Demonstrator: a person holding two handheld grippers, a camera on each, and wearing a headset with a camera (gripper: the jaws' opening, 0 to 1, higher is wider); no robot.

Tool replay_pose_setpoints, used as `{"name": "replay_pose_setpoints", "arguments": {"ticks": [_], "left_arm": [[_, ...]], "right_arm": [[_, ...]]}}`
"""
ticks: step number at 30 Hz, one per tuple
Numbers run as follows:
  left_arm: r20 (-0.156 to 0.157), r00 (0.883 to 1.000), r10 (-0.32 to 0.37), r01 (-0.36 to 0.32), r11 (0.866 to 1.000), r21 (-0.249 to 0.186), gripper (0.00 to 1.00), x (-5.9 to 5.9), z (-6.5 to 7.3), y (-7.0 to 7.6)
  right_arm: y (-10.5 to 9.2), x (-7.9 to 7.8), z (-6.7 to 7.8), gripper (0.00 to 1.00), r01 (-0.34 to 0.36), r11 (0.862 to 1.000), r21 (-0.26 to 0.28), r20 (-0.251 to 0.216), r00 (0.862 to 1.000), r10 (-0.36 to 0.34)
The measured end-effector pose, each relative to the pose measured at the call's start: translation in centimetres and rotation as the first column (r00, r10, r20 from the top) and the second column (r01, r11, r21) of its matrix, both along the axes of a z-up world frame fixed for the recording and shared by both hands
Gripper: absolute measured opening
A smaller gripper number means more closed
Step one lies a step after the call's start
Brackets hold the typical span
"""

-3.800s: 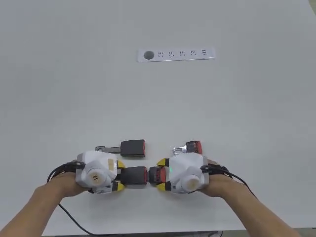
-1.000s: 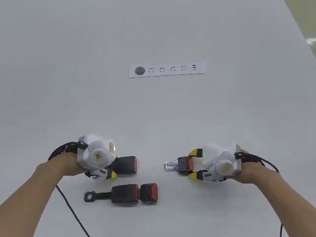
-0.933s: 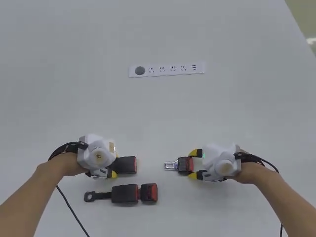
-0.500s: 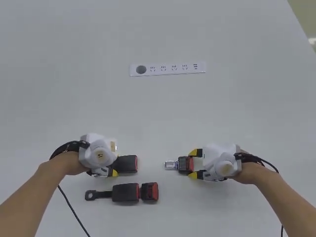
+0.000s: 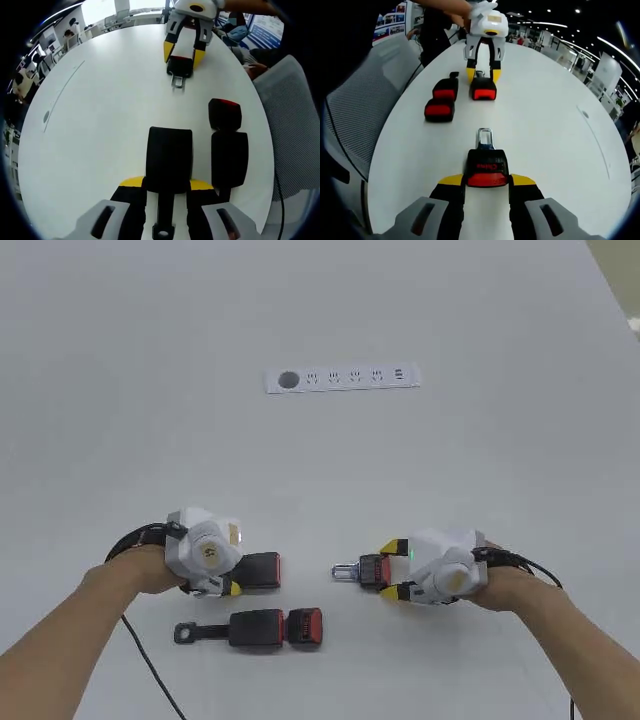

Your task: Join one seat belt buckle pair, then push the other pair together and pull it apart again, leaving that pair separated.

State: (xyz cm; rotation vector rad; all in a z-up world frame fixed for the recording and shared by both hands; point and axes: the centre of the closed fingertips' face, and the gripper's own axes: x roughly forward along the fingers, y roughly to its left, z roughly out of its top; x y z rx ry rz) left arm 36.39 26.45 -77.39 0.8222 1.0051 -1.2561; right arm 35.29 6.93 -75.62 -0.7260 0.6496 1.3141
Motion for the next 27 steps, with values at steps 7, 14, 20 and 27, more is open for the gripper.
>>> {"name": "replay_pose_setpoints", "arguments": {"ticks": [7, 14, 20, 27], "left_arm": [[0.001, 1.000, 0.001, -0.001, 1.000, 0.007, 0.31, -0.1, 0.1, -0.1], [0.001, 1.000, 0.012, -0.012, 1.000, -0.001, 0.31, -0.1, 0.2, -0.3], [-0.001, 1.000, 0.010, -0.010, 1.000, 0.007, 0.31, -0.1, 0.3, -0.3], [-0.005, 1.000, 0.014, -0.014, 1.000, 0.013, 0.31, 0.1, 0.0, -0.1]], "right_arm": [[0.7, 0.3, -0.1, 0.31, -0.009, 1.000, 0.005, 0.003, 1.000, 0.009], [1.6, 0.5, 0.0, 0.31, -0.023, 1.000, 0.011, 0.005, 1.000, 0.022], [2.4, 0.7, 0.1, 0.31, -0.036, 0.999, 0.015, 0.006, 0.999, 0.035], [3.3, 0.8, -0.1, 0.31, -0.048, 0.999, 0.022, 0.005, 0.999, 0.048]]}}
